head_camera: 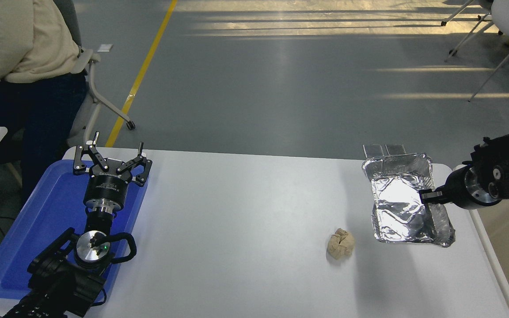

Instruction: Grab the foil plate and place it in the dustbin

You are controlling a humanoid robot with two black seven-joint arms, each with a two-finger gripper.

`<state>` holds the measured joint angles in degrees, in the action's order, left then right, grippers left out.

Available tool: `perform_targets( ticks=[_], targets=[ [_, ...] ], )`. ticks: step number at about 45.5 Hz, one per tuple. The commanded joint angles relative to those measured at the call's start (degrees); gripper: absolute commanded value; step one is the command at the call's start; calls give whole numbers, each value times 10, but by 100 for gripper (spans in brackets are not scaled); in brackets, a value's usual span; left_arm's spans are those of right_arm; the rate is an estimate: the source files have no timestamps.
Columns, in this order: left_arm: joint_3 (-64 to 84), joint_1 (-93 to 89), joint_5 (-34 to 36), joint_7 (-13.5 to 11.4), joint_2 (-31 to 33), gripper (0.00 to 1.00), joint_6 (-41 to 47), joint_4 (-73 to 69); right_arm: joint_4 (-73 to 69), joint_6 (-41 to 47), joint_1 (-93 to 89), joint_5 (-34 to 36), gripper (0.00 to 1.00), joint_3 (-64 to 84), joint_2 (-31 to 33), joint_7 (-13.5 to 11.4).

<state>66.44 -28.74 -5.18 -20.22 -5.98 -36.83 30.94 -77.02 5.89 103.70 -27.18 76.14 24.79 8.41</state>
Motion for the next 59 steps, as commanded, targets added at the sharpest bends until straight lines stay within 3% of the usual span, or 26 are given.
perform_targets(
  ticks=[1, 25, 30, 36, 59],
  targets=[
    [0, 0, 0, 0, 0, 100, 0, 0, -82, 9, 117, 5, 0, 46, -17, 14],
    [0, 0, 0, 0, 0, 100, 0, 0, -162, 77, 268, 30, 0, 85, -49, 25],
    [0, 0, 0, 1, 0, 100, 0, 0, -168, 94, 287, 30, 0, 85, -50, 34],
    [0, 0, 0, 0, 0, 100, 0, 0, -181, 101, 312, 30, 0, 88, -50, 69],
    [0, 0, 0, 1, 0, 100, -1, 0, -189, 132, 358, 37, 0, 94, -53, 69]
  ],
)
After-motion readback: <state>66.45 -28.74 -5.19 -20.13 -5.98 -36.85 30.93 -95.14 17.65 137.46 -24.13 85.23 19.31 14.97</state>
